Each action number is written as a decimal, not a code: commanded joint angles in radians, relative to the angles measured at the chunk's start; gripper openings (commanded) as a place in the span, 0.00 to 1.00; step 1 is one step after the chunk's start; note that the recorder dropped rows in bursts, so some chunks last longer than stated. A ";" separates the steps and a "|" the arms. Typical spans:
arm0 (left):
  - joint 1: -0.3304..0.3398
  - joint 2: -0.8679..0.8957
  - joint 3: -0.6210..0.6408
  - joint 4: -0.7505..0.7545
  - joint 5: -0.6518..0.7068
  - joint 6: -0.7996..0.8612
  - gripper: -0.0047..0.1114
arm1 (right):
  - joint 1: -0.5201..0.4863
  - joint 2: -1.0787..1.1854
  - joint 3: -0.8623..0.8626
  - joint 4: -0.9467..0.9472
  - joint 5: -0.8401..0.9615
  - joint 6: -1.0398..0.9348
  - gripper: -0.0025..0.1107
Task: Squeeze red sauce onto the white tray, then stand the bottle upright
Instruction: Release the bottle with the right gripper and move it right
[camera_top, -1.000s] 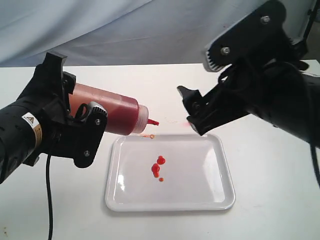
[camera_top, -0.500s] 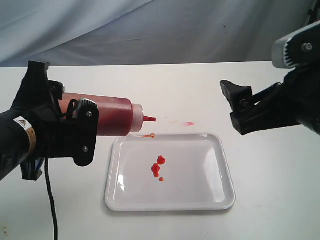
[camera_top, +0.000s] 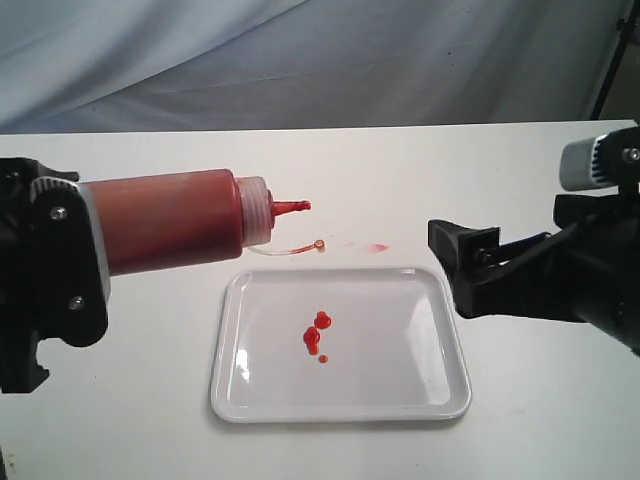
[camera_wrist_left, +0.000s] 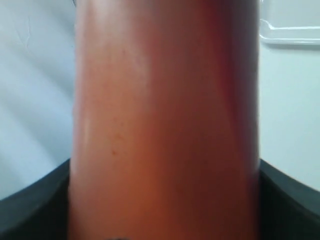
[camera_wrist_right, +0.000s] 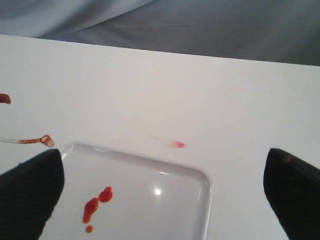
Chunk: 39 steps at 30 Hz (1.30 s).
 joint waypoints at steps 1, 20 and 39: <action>-0.005 -0.064 -0.003 -0.065 -0.028 -0.033 0.04 | 0.002 -0.014 0.006 -0.035 0.083 0.096 0.95; -0.005 -0.085 -0.002 -0.113 -0.068 -0.035 0.04 | 0.002 -0.248 0.215 -0.440 0.255 0.754 0.66; -0.005 -0.085 -0.002 -0.057 -0.098 -0.088 0.04 | 0.002 -0.079 0.215 -1.174 0.031 1.540 0.14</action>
